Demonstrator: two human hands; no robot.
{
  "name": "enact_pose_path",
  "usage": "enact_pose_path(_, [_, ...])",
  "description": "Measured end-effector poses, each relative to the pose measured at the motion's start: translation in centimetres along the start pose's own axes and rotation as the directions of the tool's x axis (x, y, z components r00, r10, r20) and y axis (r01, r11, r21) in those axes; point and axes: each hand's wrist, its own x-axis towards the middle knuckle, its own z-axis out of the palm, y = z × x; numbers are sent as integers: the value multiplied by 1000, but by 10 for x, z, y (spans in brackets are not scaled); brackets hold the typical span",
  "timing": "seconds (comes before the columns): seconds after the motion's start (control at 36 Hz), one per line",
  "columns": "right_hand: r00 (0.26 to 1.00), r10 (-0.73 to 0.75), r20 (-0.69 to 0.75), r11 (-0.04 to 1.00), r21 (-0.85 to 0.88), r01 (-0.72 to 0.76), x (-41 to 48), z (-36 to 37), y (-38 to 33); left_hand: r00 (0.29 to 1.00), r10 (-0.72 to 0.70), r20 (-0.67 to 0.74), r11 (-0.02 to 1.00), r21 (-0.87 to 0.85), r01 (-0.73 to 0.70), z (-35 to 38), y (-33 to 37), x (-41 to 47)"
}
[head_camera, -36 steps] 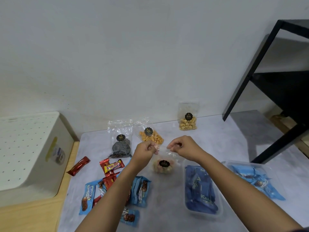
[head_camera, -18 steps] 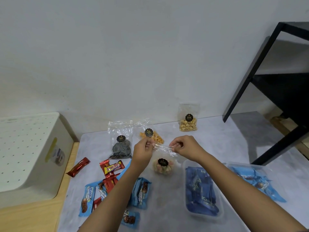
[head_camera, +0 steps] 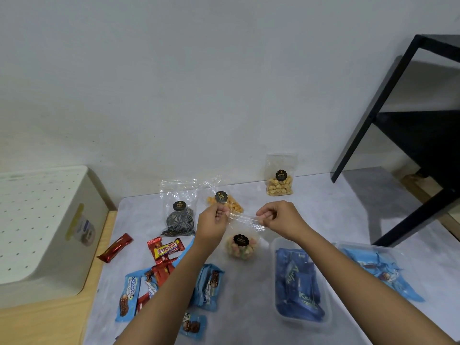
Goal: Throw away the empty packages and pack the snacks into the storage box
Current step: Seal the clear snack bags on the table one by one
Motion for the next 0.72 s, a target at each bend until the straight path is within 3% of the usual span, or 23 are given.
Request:
enact_pose_path(0.31, [1000, 7, -30, 997, -71, -9, 3, 6, 1, 1000, -19, -2, 1000, -19, 19, 2, -1, 3])
enact_pose_path(0.42, [999, -37, -12, 999, -34, 36, 1, 4, -2, 999, -23, -42, 1000, 14, 23, 1, -2, 5])
enact_pose_path(0.53, [994, -71, -84, 997, 2, 72, -1, 7, -3, 989, 36, -146, 997, 76, -25, 2, -1, 6])
enact_pose_path(0.61, [989, -88, -119, 996, 13, 91, -1, 11, -1, 965, 6, -263, 1000, -2, -7, 5, 1, -1])
enact_pose_path(0.72, [987, -129, -99, 989, 55, 135, -4, 14, -1, 974, -125, -188, 986, -130, 101, 15, 5, -18])
